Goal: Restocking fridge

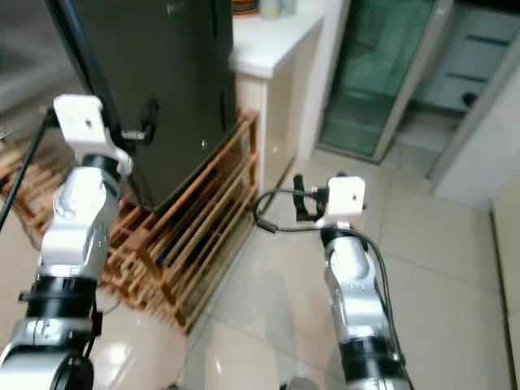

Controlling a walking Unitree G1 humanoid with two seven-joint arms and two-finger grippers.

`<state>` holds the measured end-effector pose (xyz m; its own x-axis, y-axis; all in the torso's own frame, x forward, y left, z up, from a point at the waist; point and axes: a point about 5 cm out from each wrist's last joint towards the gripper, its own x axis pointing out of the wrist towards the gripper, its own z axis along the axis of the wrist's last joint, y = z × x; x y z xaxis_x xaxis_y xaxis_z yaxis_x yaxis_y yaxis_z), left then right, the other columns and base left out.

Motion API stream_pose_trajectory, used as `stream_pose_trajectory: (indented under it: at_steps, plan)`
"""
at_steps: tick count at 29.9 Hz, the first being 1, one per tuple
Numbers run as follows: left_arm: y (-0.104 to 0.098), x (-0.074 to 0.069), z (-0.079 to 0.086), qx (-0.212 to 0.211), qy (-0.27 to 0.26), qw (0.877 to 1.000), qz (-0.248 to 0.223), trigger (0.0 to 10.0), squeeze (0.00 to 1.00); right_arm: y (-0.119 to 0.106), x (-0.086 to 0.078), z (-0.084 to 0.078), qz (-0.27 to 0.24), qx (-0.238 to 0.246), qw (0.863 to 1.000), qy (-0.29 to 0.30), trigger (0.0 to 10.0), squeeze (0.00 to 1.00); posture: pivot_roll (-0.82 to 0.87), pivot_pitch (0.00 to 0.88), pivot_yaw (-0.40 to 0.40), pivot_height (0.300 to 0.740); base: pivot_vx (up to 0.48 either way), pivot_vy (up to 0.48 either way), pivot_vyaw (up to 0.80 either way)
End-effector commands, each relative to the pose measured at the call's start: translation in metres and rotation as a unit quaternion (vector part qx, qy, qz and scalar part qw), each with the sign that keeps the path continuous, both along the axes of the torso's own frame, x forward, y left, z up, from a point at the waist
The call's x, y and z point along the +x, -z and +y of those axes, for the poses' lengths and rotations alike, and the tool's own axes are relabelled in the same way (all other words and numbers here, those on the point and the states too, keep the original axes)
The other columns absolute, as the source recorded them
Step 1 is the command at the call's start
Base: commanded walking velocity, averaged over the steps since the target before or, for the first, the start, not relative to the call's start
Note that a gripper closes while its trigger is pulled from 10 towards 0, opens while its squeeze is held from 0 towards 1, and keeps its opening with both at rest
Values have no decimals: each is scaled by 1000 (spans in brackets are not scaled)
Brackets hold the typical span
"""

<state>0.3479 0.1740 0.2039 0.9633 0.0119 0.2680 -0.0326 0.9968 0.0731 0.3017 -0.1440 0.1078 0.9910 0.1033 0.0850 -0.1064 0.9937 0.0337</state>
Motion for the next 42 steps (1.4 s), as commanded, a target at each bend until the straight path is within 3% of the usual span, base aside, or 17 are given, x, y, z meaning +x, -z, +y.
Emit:
stream_pose_trajectory:
  at_steps: [1, 5, 10, 13, 18, 22, 28, 42]
  plan:
    - [-1, 2, 6, 9, -19, 1000, 3, 10000, 0, -5, 3, 4, -12, 0, 1000, -6, 10000, 0, -27, 0, 25, 740, 0, 0, 0]
    - [0, 3, 10, 22, -41, 999, 10, 10000, 0, -3, 3, 3, -10, -3, 1000, -6, 10000, 0, -28, 0, 27, 740, 0, 0, 0]
    - [4, 9, 9, 5, -36, 999, 24, 10000, 0, -4, 5, 1, -11, -1, 1000, 1, 10000, 0, -44, 0, 34, 740, 0, 0, 0]
    - [5, 12, 4, 3, -25, 999, 26, 10000, 0, -5, 5, 2, -13, -1, 1000, 1, 10000, 0, -47, 0, 34, 740, 0, 0, 0]
    - [11, 24, -27, -10, 68, 996, 62, 10000, 0, -4, 5, 0, -13, -3, 1000, 1, 10000, 0, -54, 0, 26, 740, 0, 0, 0]
    - [14, 31, -34, -9, 78, 994, 77, 10000, 0, -5, 5, -1, -13, -4, 1000, 2, 10000, 0, -63, 0, 26, 740, 0, 0, 0]
    - [24, 43, -31, -26, 68, 992, 107, 10000, 0, -2, 0, -3, -9, -5, 1000, 6, 10000, 0, -72, 0, 26, 740, 0, 0, 0]
    - [0, 59, -44, -54, 99, 990, 87, 10000, 0, 3, -3, -2, 0, -6, 1000, 4, 10000, 0, -82, 0, 35, 740, 0, 0, 0]
